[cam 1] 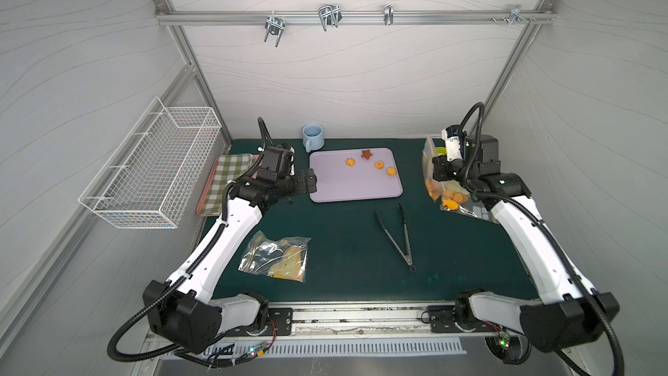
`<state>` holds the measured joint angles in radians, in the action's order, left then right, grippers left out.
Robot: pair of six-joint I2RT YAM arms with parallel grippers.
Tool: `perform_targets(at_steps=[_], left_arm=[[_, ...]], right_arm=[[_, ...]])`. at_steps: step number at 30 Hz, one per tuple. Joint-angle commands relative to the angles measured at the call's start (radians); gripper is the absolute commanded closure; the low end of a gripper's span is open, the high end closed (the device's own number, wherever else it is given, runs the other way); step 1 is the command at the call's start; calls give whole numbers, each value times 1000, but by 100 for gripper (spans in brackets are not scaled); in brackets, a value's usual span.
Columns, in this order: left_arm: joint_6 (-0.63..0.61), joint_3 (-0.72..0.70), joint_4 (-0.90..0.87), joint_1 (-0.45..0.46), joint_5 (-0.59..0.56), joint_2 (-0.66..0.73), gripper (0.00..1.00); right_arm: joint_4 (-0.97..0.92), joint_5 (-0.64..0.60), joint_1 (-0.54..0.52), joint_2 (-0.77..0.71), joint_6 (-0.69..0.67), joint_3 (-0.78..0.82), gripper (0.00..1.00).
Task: Put the cookies into a resealable bag to prevent moisture
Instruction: Pick up the ziploc bag from the center of the board, then place the ziploc bag at the center of the board.
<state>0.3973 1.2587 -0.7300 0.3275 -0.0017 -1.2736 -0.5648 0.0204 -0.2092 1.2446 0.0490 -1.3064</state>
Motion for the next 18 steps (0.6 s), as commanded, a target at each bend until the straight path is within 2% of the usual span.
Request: perform_targets(at_steps=[1,5,8,11,13,15,16,18], left_arm=[[105,26,-72,-8,-56,-1,1],[156,16,-89,-10,-7,33,1],[139,-100,47,-10,68,111,1],[107,-150,73,-10,96,149,1],[88,-141,38,-11,81,143,1],[88,-122,-19,-13,13,127,1],[98,-110,-48,-16,-26,119,1],[129,-91,-116,-34,-109,104,3]], right_arm=[[-3,69,64,42,58,-26,100],[59,125,139,80,130,8,100],[77,122,205,107,146,37,100],[90,132,279,142,154,67,100],[88,151,324,182,158,78,100],[73,154,364,225,156,85,100],[68,151,376,242,151,88,97],[59,133,399,262,143,101,71]])
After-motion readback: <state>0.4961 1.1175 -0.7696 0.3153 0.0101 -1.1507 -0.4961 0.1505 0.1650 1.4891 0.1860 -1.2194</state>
